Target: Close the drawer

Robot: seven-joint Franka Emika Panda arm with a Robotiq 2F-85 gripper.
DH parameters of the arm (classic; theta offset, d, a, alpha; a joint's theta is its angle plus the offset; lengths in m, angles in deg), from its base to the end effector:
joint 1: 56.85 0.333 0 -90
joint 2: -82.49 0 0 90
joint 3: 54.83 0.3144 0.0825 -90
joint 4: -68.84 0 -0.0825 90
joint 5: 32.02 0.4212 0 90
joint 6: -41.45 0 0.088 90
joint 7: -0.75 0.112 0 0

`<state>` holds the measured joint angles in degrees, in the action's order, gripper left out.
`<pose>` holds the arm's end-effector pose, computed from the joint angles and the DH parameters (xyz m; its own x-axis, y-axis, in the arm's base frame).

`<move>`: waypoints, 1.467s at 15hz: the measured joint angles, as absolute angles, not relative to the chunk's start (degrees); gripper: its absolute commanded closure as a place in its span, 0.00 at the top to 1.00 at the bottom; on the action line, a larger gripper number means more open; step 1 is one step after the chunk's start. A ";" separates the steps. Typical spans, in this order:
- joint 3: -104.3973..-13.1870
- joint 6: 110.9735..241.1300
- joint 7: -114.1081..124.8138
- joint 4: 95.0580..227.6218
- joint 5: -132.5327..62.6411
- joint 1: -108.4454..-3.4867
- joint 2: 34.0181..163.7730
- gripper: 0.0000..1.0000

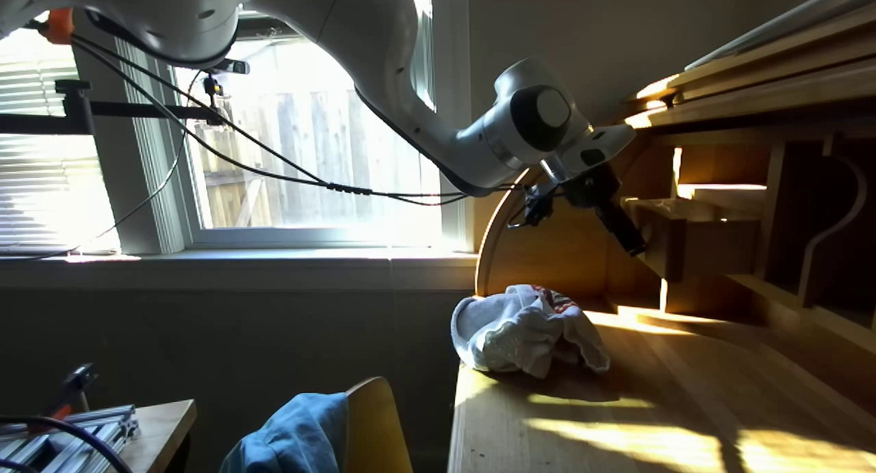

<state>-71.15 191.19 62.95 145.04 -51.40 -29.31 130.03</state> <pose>0.7815 0.2230 0.2727 0.7052 -0.4122 0.5768 -0.4479 -0.8897 -0.0882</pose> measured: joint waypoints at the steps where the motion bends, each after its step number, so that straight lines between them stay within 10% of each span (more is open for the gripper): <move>1: -71.37 191.20 63.23 145.03 -51.52 -29.13 130.07 1.00; 22: -71.53 188.35 63.74 143.60 -51.58 -28.85 130.18 1.00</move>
<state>-71.53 188.35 63.74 143.60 -51.58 -28.85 130.18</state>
